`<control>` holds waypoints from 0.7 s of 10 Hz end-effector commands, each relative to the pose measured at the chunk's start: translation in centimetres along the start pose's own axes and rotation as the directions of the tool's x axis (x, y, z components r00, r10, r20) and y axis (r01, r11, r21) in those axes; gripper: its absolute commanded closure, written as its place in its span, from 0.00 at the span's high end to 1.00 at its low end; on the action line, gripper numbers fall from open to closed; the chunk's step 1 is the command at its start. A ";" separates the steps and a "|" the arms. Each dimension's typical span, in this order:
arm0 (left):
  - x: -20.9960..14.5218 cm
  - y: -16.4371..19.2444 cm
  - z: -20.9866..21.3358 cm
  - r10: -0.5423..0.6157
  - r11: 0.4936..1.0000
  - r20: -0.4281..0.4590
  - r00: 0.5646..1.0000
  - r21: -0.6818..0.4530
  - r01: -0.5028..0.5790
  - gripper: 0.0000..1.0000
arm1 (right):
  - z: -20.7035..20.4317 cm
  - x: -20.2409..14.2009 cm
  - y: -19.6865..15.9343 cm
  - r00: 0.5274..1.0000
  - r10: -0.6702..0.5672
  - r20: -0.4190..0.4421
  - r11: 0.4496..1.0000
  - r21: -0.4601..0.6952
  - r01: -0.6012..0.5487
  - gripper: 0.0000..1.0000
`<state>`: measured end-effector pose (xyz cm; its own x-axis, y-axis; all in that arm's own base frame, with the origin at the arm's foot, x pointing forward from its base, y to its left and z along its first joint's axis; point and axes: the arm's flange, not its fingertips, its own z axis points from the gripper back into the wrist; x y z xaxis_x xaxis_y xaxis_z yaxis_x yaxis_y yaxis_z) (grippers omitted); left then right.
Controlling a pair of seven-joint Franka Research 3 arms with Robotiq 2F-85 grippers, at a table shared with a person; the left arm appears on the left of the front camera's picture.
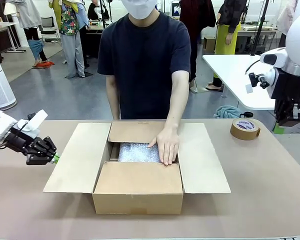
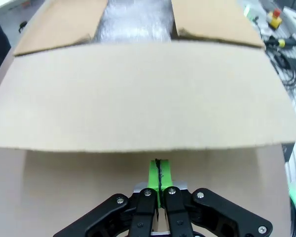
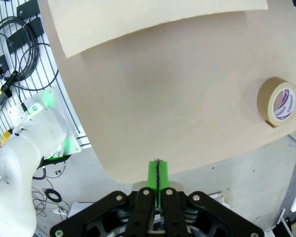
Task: Wrap the clocks to prevent damage.
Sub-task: Push the right (or left) flap of the Package Box to close it.
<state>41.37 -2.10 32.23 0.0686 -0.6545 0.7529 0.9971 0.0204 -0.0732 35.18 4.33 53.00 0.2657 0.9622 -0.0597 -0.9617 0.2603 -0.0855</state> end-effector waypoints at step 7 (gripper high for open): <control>0.2 1.3 -3.1 0.001 0.996 0.410 0.912 -0.079 0.034 0.00 | -0.5 0.0 0.1 1.000 0.004 0.030 1.000 0.001 -0.004 0.01</control>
<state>42.21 -3.15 30.34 0.1376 -0.3069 0.9417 0.9860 -0.0476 -0.1596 35.17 4.33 53.01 0.2658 0.9622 -0.0596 -0.9617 0.2604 -0.0857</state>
